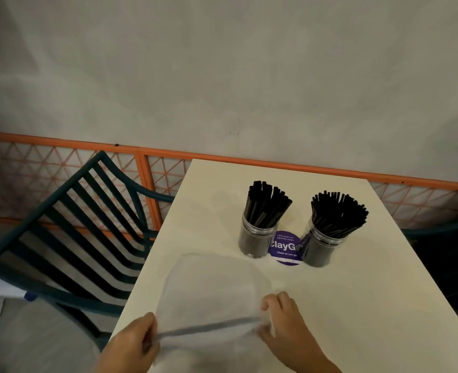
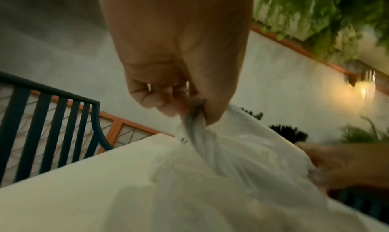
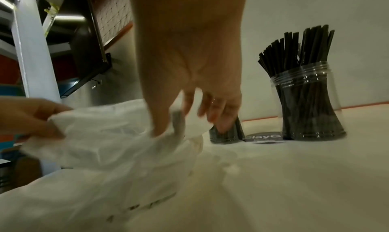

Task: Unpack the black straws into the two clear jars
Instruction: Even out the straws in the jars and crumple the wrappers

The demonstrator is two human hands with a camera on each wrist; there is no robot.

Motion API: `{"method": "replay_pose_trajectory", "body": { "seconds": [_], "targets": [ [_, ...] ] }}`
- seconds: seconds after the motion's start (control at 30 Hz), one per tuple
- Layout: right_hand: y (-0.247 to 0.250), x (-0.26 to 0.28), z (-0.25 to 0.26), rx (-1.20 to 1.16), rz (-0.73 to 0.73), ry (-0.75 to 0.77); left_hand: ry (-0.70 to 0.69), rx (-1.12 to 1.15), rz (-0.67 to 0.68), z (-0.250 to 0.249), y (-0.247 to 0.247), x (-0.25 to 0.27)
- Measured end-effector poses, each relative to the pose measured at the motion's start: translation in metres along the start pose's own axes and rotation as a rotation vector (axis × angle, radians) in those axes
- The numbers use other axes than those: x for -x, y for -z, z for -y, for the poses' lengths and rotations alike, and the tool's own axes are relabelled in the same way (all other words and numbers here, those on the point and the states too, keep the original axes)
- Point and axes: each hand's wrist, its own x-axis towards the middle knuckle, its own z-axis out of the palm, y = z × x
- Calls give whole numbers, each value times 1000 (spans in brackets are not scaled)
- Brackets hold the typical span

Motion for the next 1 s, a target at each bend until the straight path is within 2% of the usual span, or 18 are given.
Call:
{"method": "replay_pose_trajectory", "body": {
  "seconds": [0.07,0.1,0.17,0.23,0.33,0.37,0.4,0.47,0.5,0.57,0.63,0.67,0.73,0.77,0.83,0.9,0.97,1.0],
  "targets": [
    [-1,0,-1,64,193,-40,-15,-49,53,5,-7,3],
    [-4,-1,2,61,201,-38,-14,-94,76,7,-12,6],
    [-15,-4,14,25,109,10,6,-118,162,6,-19,7],
    [-29,-8,27,72,4,59,-37,-137,134,2,-18,1],
    [-38,-20,41,202,-116,115,75,-133,162,-6,-18,-5],
    [-39,-24,46,211,-152,161,66,-100,87,-9,-15,-5],
    [-40,-29,52,219,-173,219,68,-96,110,-10,-15,-5],
    [-43,-39,58,267,-175,308,134,-143,107,-4,-27,-1],
    [-49,-44,57,291,-140,324,125,-182,100,4,-36,4],
    [-65,-51,46,330,-6,318,114,-191,184,6,-37,9],
    [-87,-53,29,379,117,285,-49,-304,23,7,-38,5],
    [-97,-53,22,386,134,270,-152,-309,-29,3,-40,1],
    [-111,-52,15,365,117,246,-240,-326,-97,-8,-49,-1],
    [-113,-51,15,350,121,234,-241,-358,-79,-8,-55,-6],
    [-116,-52,15,331,125,229,-239,-386,-126,6,-67,-19],
    [-119,-53,14,352,150,234,-207,-428,-59,26,-77,-38],
    [-122,-57,10,347,185,242,-233,-587,-179,45,-92,-48],
    [-122,-58,8,349,179,246,-244,-637,-193,48,-99,-46]
  ]
}}
